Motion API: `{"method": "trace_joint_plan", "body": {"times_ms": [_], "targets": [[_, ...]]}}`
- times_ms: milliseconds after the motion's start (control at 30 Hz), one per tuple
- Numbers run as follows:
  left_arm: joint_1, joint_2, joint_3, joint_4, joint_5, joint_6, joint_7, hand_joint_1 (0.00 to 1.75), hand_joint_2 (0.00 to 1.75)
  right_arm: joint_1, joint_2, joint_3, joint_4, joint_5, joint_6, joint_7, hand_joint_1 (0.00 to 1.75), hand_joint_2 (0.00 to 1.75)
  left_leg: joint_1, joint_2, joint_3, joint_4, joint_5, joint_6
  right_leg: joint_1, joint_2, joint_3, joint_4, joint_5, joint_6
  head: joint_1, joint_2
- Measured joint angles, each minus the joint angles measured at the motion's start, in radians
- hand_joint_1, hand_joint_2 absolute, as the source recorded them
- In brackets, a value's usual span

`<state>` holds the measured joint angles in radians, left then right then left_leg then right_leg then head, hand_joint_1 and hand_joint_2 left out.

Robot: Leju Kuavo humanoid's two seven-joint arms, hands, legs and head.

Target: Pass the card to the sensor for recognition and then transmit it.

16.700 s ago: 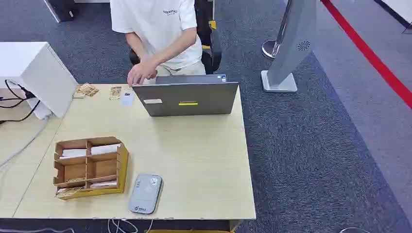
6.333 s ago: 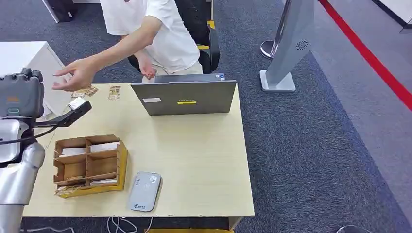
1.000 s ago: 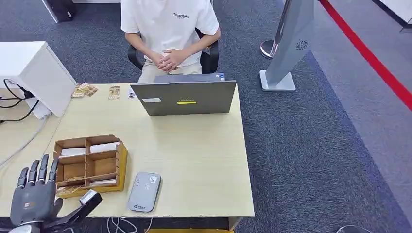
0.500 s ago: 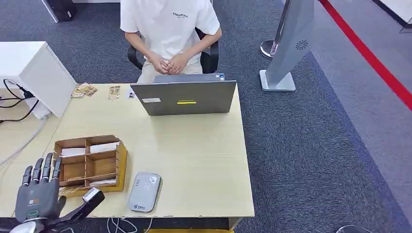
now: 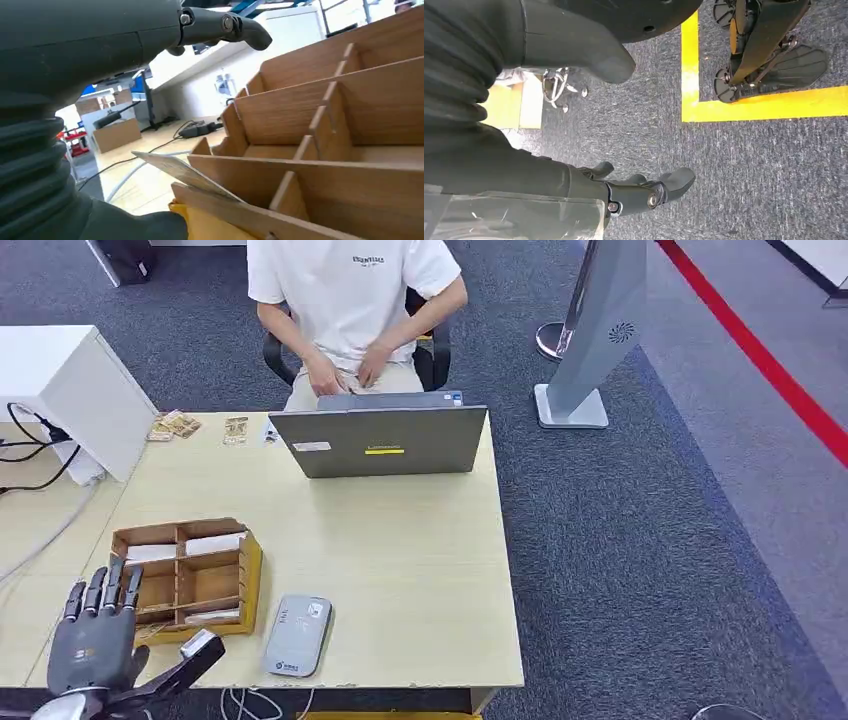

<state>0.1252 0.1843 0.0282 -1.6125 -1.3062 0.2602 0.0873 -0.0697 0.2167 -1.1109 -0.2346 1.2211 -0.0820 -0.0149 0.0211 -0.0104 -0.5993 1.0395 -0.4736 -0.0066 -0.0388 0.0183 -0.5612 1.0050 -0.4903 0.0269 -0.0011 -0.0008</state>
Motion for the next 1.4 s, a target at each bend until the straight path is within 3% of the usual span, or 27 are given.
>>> {"method": "trace_joint_plan", "body": {"times_ms": [1033, 1400], "targets": [[-0.003, 0.005, -0.027, 0.005, -0.001, 0.003, -0.002, 0.00, 1.75, 0.000, 0.003, 0.000, 0.000, -0.003, 0.000, 0.000, 0.00, 1.75, 0.000, 0.000, 0.000, 0.000, 0.000, 0.000, 0.000, 0.000, 0.000, 0.000, 0.000, 0.000, 0.000, 0.000], [-0.002, 0.005, -0.027, 0.001, -0.039, 0.015, 0.051, 0.00, 1.75, 0.000, 0.003, 0.000, 0.000, -0.005, 0.000, 0.000, 0.00, 1.75, 0.000, 0.000, 0.000, 0.000, 0.000, 0.000, 0.000, 0.000, 0.000, 0.000, 0.000, 0.000, 0.000, 0.000]]}}
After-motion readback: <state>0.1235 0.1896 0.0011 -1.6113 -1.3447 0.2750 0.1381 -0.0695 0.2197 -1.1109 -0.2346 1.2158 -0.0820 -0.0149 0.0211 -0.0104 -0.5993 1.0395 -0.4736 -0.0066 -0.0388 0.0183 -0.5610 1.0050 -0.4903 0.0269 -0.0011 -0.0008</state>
